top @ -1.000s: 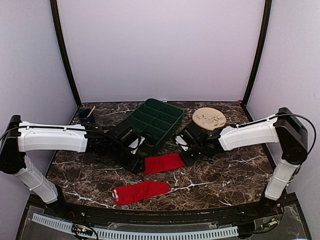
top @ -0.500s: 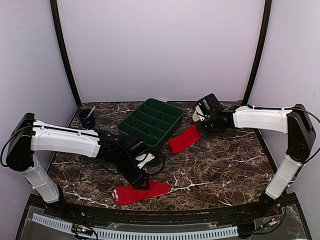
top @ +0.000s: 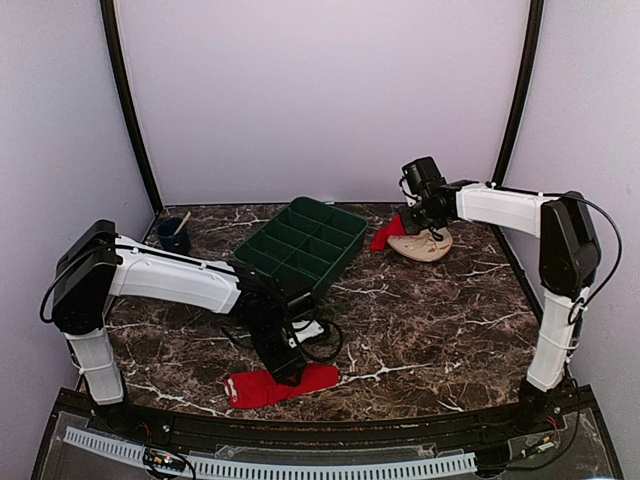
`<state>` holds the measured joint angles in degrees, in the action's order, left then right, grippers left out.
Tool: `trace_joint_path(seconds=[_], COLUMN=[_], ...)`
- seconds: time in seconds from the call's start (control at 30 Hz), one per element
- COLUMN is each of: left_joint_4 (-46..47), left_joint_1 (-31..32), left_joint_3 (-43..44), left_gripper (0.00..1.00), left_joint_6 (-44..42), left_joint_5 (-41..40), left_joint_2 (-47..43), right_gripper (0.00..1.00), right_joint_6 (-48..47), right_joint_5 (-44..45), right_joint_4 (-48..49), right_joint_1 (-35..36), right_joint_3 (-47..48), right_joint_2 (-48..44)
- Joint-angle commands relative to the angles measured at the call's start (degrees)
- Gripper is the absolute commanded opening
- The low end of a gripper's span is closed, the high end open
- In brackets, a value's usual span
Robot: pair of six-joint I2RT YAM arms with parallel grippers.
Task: Roll the socks
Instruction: Place the sock at the center of the board.
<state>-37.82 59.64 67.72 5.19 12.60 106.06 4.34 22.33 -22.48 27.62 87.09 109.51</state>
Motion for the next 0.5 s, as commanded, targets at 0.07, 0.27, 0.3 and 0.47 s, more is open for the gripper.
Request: trace_joint_path(seconds=[0.07,0.27,0.3,0.47], left_joint_4=[-0.9,-0.3,-0.3,0.5], left_joint_1=[0.1,0.0,0.0,-0.7], left_joint_3=[0.6,7.6,9.1,15.9], left_gripper=[0.53,0.53,0.53,0.54], left_joint_6=[-3.1,-5.7,-6.1,-7.7], left_joint_5=[-3.3,-5.9,-6.1,-6.1], left_joint_2=[4.0,8.8,9.7,13.7], right_gripper=[0.0,0.0,0.0,0.0], right_joint_6=[1.9,4.8,5.4,7.8], right_joint_5=[1.5,2.6,2.8,3.4], right_joint_4=[-3.8,-4.7,-4.9,-4.4], right_joint_1=[-1.5,-3.0,-3.4,-5.1], right_joint_3=[-0.4,-4.8,-5.7,-11.0], right_joint_2=[0.9,-0.6,-1.0,-4.0])
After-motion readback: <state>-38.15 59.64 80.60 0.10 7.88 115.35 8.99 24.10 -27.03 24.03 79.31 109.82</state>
